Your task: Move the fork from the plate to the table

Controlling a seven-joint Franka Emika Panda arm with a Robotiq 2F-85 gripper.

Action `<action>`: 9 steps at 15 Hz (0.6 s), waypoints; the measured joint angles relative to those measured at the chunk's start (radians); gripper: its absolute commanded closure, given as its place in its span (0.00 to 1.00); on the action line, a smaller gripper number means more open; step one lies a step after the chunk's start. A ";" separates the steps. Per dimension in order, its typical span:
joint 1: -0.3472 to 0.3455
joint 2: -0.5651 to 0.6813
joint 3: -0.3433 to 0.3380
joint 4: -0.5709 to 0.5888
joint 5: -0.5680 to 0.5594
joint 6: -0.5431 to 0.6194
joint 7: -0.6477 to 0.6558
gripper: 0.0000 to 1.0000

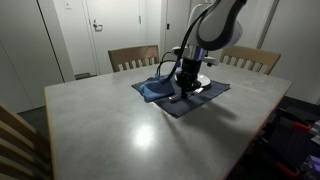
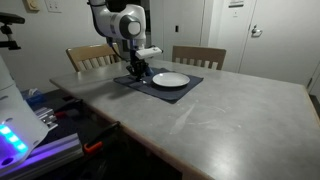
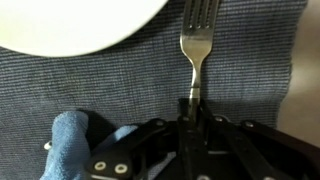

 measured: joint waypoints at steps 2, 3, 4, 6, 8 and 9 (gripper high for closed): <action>-0.007 0.001 0.006 0.000 0.000 0.001 -0.011 0.56; -0.010 0.002 0.009 0.000 0.000 0.005 -0.015 0.51; -0.012 0.004 0.012 0.000 0.000 0.011 -0.017 0.42; -0.020 0.009 0.022 0.000 0.000 0.022 -0.019 0.28; -0.037 0.016 0.039 0.001 0.001 0.030 -0.020 0.14; -0.049 0.019 0.051 0.001 0.003 0.030 -0.020 0.07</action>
